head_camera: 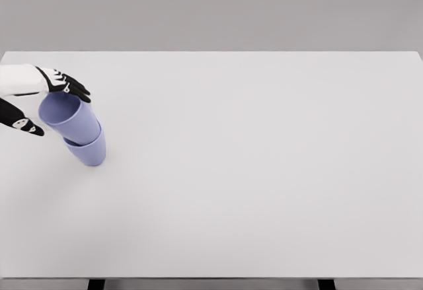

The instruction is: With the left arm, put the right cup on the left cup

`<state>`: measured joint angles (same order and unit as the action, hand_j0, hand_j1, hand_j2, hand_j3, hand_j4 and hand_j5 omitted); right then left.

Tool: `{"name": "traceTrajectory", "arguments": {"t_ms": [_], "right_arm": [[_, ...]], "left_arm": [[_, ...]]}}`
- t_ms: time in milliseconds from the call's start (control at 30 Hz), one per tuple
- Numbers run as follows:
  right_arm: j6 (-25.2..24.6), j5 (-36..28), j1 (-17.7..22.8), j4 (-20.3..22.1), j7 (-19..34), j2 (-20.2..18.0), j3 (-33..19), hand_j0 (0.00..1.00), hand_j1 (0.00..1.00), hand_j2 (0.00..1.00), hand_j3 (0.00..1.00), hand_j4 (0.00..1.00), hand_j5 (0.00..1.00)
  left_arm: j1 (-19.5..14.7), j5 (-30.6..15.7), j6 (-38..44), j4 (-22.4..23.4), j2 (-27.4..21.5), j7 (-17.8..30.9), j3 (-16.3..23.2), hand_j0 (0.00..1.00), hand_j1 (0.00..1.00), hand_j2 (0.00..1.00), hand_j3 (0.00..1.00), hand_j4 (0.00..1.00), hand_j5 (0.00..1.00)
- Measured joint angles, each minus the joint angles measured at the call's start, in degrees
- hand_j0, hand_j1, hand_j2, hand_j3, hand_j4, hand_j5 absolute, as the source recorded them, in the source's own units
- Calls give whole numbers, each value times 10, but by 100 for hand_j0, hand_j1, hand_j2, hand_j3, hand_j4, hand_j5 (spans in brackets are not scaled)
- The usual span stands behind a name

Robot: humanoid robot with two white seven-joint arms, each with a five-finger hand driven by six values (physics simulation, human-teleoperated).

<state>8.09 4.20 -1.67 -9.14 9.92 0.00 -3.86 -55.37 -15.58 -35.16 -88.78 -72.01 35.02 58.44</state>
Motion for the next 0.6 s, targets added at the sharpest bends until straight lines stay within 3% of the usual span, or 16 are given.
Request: {"name": "traceTrajectory", "arguments": {"t_ms": [267, 367, 600], "right_arm": [[0, 0, 0, 0, 0, 0, 0, 100, 100, 100, 100, 100, 100], [0, 0, 0, 0, 0, 0, 0, 100, 100, 100, 100, 100, 100], [0, 0, 0, 0, 0, 0, 0, 100, 100, 100, 100, 100, 100]], "left_arm": [[-11, -11, 0, 0, -5, 0, -7, 100, 100, 100, 100, 100, 100], [-44, -44, 0, -3, -5, 0, -16, 100, 100, 100, 100, 100, 100], [-55, -102, 0, -41, 53, 0, -16, 100, 100, 100, 100, 100, 100]]}}
